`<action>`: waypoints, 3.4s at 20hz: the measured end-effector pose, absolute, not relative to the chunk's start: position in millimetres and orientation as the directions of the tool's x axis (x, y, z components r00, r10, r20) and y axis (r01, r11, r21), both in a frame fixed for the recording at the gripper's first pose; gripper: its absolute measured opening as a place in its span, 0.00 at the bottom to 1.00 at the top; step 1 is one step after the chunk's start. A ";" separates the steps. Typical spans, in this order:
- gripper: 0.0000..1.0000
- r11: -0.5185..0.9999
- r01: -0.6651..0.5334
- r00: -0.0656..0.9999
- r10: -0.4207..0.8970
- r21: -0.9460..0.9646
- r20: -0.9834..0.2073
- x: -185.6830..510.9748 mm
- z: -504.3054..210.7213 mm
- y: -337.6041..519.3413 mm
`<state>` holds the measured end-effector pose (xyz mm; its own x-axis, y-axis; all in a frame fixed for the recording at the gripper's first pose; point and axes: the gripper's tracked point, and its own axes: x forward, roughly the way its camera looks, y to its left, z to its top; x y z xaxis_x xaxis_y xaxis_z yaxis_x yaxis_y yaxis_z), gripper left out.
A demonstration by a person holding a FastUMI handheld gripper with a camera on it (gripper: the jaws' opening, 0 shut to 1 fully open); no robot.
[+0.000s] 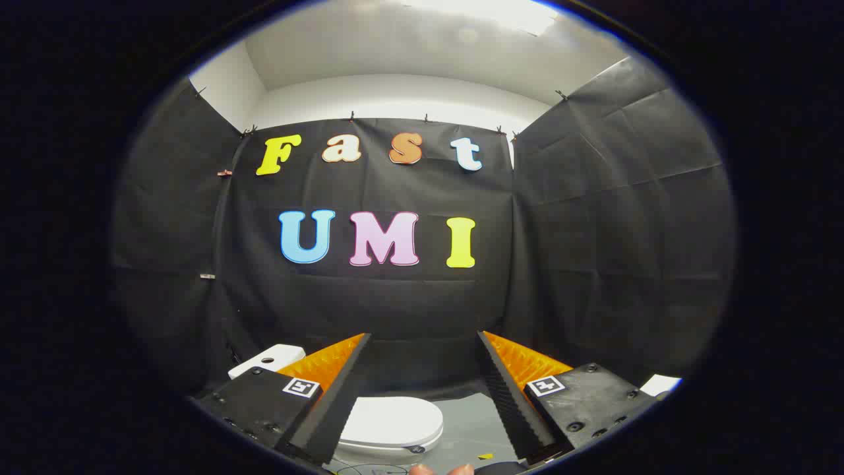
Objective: Open the toilet lid.
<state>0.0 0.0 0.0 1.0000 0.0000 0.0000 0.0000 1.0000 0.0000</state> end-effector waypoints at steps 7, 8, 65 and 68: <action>0.98 1.000 0.022 1.000 -0.022 -0.003 0.010 -0.2 -1.3 -6.6; 0.98 1.000 0.027 1.000 -0.027 -0.006 0.009 -0.1 -1.7 -8.3; 0.72 0.452 0.352 0.578 0.583 0.819 -0.570 127.6 -630.6 -13.9; 0.48 0.390 0.321 0.550 0.665 0.863 -0.505 121.2 -624.8 4.7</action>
<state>121.2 4.7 -624.8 0.5496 0.6655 -0.5051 0.3214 0.3897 0.8630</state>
